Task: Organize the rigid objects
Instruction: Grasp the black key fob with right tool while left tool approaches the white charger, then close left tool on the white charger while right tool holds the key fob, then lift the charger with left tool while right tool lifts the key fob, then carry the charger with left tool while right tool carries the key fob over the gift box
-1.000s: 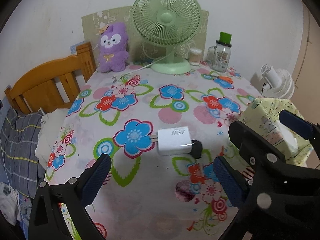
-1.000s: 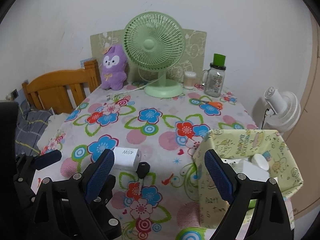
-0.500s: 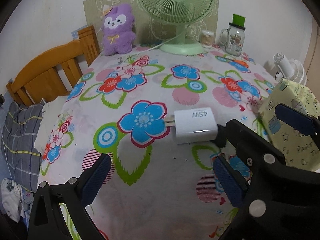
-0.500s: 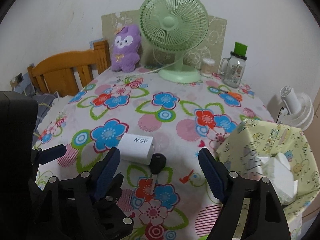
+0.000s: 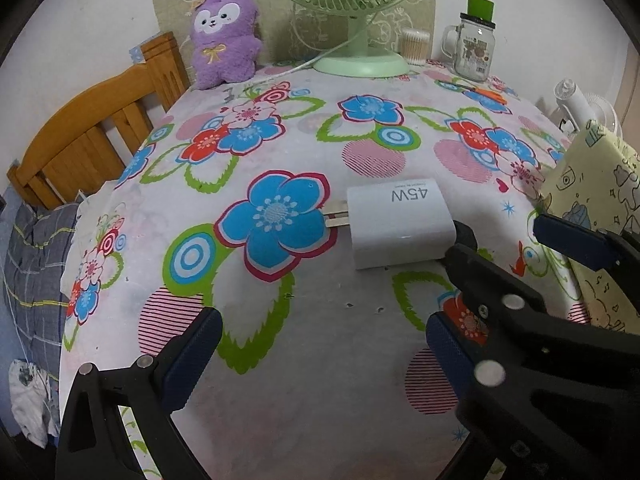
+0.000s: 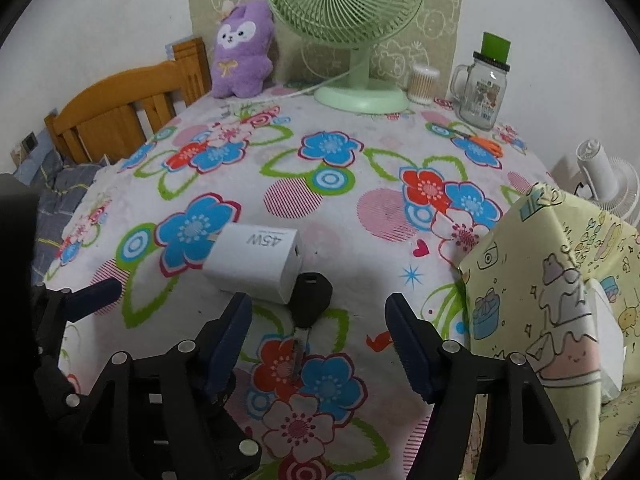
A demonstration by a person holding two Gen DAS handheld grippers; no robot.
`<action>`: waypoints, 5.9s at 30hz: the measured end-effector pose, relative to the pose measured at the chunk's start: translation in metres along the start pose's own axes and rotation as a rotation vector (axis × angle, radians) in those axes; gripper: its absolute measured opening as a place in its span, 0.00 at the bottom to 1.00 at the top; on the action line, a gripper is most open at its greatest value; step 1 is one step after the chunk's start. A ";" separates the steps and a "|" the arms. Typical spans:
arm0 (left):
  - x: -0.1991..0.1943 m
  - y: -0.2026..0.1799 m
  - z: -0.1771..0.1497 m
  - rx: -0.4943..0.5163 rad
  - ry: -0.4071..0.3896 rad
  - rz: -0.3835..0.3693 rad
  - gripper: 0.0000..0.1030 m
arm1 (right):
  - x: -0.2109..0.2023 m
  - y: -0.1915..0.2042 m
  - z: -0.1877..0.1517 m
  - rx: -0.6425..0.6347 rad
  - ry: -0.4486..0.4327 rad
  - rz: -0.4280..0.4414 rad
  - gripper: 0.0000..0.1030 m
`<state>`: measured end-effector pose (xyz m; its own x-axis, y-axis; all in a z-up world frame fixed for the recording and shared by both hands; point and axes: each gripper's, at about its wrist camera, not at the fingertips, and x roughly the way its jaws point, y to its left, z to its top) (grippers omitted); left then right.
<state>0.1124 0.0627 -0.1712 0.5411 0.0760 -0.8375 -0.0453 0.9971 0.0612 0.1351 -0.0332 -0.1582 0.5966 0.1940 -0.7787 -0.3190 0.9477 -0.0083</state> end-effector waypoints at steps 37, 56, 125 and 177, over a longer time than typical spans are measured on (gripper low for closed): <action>0.024 -0.018 0.031 -0.026 -0.025 0.022 1.00 | 0.020 -0.030 0.018 0.080 0.015 -0.014 0.34; 0.036 -0.020 0.048 -0.107 -0.042 -0.019 0.99 | 0.021 -0.039 0.030 0.159 -0.009 -0.041 0.34; -0.058 -0.022 -0.007 -0.076 -0.135 -0.020 0.47 | -0.051 -0.015 -0.009 0.074 -0.044 0.034 0.35; -0.164 -0.136 0.031 0.045 -0.317 -0.095 0.47 | -0.176 -0.122 -0.005 0.178 -0.245 -0.035 0.35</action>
<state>0.0559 -0.0852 -0.0250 0.7758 -0.0265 -0.6304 0.0513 0.9985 0.0212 0.0651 -0.1844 -0.0232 0.7716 0.1956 -0.6054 -0.1744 0.9801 0.0944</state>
